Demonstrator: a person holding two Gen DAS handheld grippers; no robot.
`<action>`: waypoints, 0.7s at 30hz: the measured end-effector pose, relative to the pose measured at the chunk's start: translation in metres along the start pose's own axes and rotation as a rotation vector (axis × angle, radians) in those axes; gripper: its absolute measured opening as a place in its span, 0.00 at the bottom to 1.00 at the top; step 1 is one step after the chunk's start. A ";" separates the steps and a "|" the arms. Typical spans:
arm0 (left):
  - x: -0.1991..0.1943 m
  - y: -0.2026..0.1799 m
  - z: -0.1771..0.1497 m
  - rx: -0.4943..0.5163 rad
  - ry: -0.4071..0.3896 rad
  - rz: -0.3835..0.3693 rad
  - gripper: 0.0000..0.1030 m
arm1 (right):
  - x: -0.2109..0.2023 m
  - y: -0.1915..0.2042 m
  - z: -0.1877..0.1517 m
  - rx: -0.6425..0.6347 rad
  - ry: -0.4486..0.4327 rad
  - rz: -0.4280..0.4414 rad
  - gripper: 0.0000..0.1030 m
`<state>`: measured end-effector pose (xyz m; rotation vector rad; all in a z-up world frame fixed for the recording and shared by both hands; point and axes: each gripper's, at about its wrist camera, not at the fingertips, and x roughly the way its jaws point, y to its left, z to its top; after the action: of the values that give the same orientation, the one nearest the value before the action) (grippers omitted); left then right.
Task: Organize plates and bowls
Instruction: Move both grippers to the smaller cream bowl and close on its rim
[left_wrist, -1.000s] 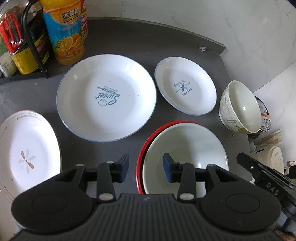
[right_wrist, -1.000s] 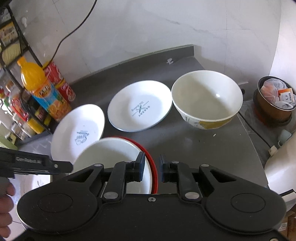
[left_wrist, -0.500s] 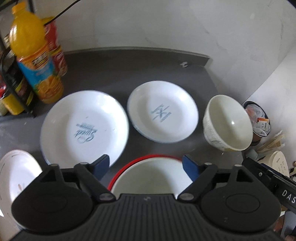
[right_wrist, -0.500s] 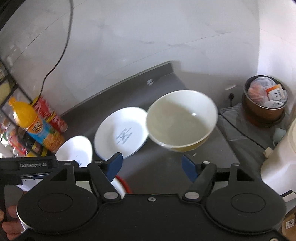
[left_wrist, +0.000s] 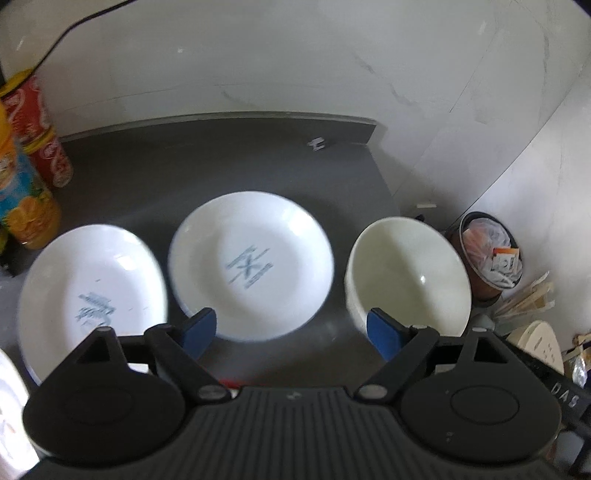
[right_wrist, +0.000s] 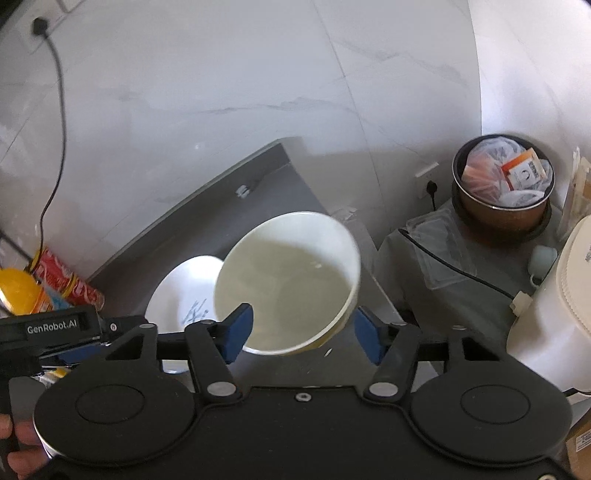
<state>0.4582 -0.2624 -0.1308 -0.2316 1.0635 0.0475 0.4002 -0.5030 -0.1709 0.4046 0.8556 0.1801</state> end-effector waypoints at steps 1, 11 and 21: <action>0.005 -0.004 0.003 -0.002 0.002 0.006 0.84 | 0.003 -0.003 0.002 0.008 0.004 0.000 0.55; 0.049 -0.024 0.024 -0.036 0.068 -0.011 0.69 | 0.037 -0.026 0.016 0.085 0.048 0.010 0.42; 0.092 -0.031 0.025 -0.075 0.150 0.010 0.35 | 0.067 -0.031 0.016 0.110 0.096 -0.038 0.28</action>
<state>0.5291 -0.2941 -0.1936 -0.3014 1.2137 0.0805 0.4554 -0.5149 -0.2214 0.4849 0.9700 0.1180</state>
